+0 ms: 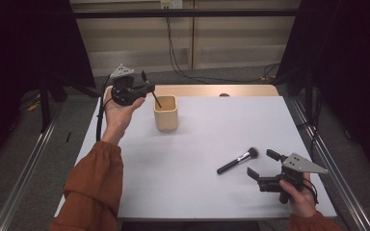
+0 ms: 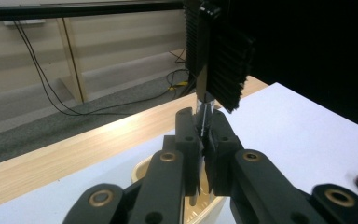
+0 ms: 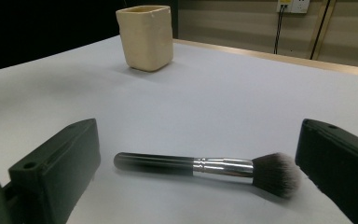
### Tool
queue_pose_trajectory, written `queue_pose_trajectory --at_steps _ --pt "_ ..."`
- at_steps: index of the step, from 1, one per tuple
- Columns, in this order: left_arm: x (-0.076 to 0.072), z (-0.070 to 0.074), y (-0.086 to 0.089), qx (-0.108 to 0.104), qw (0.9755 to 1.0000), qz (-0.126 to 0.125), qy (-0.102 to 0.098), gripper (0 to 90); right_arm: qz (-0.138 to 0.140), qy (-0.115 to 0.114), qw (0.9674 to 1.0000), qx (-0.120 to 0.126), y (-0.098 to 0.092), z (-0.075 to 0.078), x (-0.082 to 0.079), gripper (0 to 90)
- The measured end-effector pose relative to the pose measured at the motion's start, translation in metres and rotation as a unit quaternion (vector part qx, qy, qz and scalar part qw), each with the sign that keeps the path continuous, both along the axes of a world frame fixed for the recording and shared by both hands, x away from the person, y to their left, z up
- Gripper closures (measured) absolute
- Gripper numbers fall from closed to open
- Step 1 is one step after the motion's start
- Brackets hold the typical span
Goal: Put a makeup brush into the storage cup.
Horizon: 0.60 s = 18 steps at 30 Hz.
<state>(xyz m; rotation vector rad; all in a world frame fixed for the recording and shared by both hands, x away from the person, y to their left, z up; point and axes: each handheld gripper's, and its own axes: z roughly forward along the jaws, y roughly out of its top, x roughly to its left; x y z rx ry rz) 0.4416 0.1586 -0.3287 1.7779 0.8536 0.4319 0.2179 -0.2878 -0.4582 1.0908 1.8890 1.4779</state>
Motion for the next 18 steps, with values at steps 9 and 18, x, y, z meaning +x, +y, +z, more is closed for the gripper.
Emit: queue_pose_trajectory --at_steps 9,18 --pt "0.003 -0.009 -0.005 0.011 0.9999 -0.002 0.012 85.5 0.001 0.001 1.0 -0.001 -0.001 0.0 0.0 0.0" --pt "0.003 -0.017 -0.006 0.027 0.9995 0.0 0.018 85.5 0.003 0.0 1.0 -0.003 0.0 0.0 -0.001 0.0"
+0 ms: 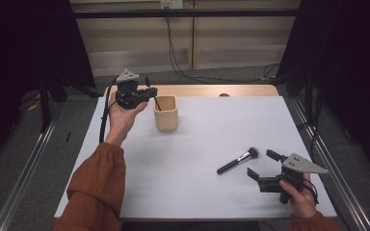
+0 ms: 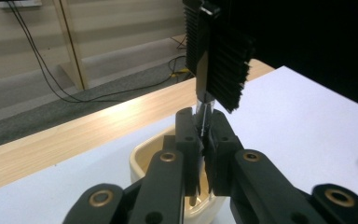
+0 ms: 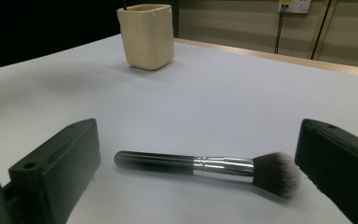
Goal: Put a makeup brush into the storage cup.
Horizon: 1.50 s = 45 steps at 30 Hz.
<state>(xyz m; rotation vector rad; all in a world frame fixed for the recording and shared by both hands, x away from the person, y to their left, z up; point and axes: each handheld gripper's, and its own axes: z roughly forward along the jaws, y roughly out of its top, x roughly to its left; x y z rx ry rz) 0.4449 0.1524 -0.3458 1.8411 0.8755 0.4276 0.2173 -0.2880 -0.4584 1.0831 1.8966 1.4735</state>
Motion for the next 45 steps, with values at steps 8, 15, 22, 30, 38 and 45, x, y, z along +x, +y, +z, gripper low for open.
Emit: queue_pose_trajectory --at_steps 8,15,22,30,38,45 --pt "0.002 -0.007 0.003 0.006 1.0 0.002 0.007 85.6 0.0 0.0 1.0 0.0 0.0 0.0 0.0 0.0" --pt "0.0 -0.013 0.0 0.01 0.9999 0.002 0.012 85.5 0.0 0.001 1.0 -0.001 0.0 0.0 0.001 0.1" --pt "0.003 -0.018 -0.001 0.009 0.9998 0.001 0.02 85.5 0.001 0.001 1.0 -0.001 0.0 0.0 0.0 0.1" --pt "0.003 -0.022 -0.004 0.013 0.9997 -0.001 0.022 85.5 0.002 0.001 1.0 -0.002 0.001 0.0 0.001 0.1" --pt "0.005 -0.032 -0.005 0.015 0.9996 0.003 0.022 85.5 0.004 0.002 1.0 0.0 0.001 0.0 0.001 0.1" --pt "0.006 -0.041 -0.001 0.012 0.9995 0.003 0.027 85.5 0.002 0.002 1.0 -0.001 0.001 0.0 0.001 0.1"
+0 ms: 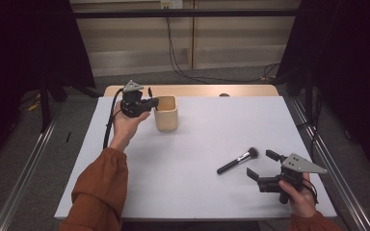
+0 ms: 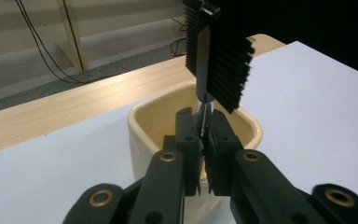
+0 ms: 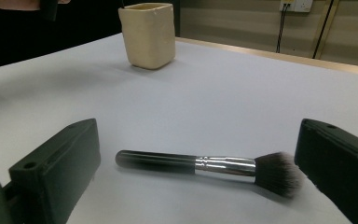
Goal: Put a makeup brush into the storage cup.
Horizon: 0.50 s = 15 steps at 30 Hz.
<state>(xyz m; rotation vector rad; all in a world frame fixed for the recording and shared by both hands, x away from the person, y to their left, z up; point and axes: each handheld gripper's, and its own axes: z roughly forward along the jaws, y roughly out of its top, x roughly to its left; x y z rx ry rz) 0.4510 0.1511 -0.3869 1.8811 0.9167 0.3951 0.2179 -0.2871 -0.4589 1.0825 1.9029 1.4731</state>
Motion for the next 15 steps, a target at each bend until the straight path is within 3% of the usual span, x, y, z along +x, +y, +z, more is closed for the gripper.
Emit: queue_pose_trajectory --at_steps 10,15 --pt "0.0008 -0.0046 0.0001 -0.003 1.0 0.001 0.009 84.9 0.001 0.0 1.0 0.0 0.0 0.0 0.0 0.1" --pt "0.0019 -0.0067 0.0008 0.004 0.9998 0.01 0.019 76.6 0.003 0.0 1.0 -0.001 0.0001 0.0 -0.0002 0.1"
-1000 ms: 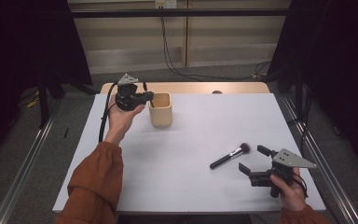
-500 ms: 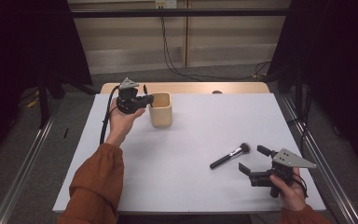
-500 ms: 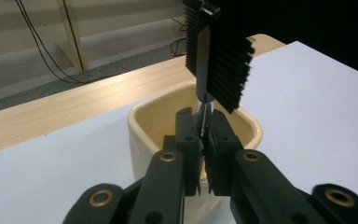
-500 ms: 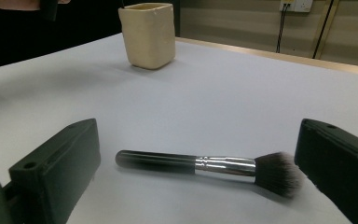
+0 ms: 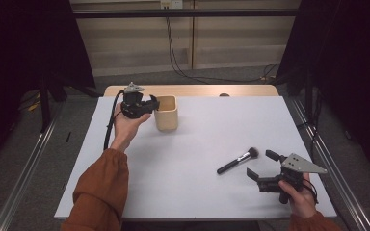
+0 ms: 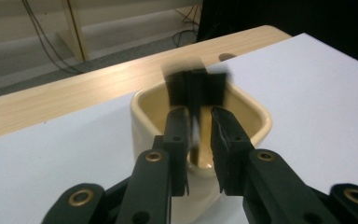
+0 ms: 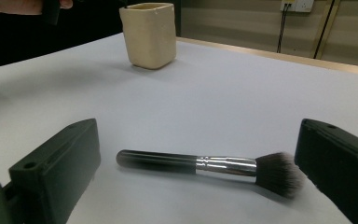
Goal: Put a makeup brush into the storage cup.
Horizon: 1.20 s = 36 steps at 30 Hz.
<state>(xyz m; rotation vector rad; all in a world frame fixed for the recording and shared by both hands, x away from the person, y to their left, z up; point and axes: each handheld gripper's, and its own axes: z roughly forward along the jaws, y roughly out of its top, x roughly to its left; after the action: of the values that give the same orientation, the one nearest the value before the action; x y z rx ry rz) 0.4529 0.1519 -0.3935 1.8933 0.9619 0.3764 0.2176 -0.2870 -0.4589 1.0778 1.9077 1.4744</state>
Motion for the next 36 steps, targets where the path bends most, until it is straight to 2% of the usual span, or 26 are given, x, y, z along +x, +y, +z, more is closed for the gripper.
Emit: queue_pose_trajectory --at_steps 1,6,9,14,19,20,26,29,36 --pt "0.0 0.0 0.001 -0.005 1.0 -0.001 -0.001 74.7 0.0 0.0 1.0 0.0 0.0 0.0 0.0 0.1" --pt "-0.001 0.0 0.004 -0.001 0.9999 0.008 -0.007 57.3 -0.001 0.0 1.0 0.0 0.0 0.0 0.0 0.3" --pt "-0.003 0.001 0.006 -0.007 0.9999 0.006 -0.014 50.2 0.0 0.0 1.0 0.0 0.0 0.0 0.0 0.3" --pt "-0.005 0.0 0.007 -0.02 0.9996 0.009 -0.019 33.4 0.0 0.0 1.0 0.0 0.0 0.0 0.0 0.3" --pt "-0.009 0.001 0.009 -0.02 0.9994 0.015 -0.024 18.9 0.0 -0.001 1.0 0.001 0.0 0.0 0.0 0.2" --pt "-0.01 0.0 0.009 -0.026 0.9992 0.015 -0.025 16.2 0.0 -0.001 1.0 0.001 0.0 0.0 0.0 0.2" --pt "-0.016 0.003 0.01 -0.038 0.9988 0.01 -0.029 6.3 0.001 -0.002 1.0 0.001 0.0 0.0 0.0 0.2" --pt "-0.021 0.004 0.012 -0.036 0.9984 -0.004 -0.042 3.6 0.0 -0.002 1.0 0.001 0.0 0.001 0.0 0.2" --pt "-0.033 0.007 0.018 -0.045 0.9972 -0.007 -0.06 2.8 0.0 -0.003 1.0 0.001 0.0 0.001 0.0 0.2"
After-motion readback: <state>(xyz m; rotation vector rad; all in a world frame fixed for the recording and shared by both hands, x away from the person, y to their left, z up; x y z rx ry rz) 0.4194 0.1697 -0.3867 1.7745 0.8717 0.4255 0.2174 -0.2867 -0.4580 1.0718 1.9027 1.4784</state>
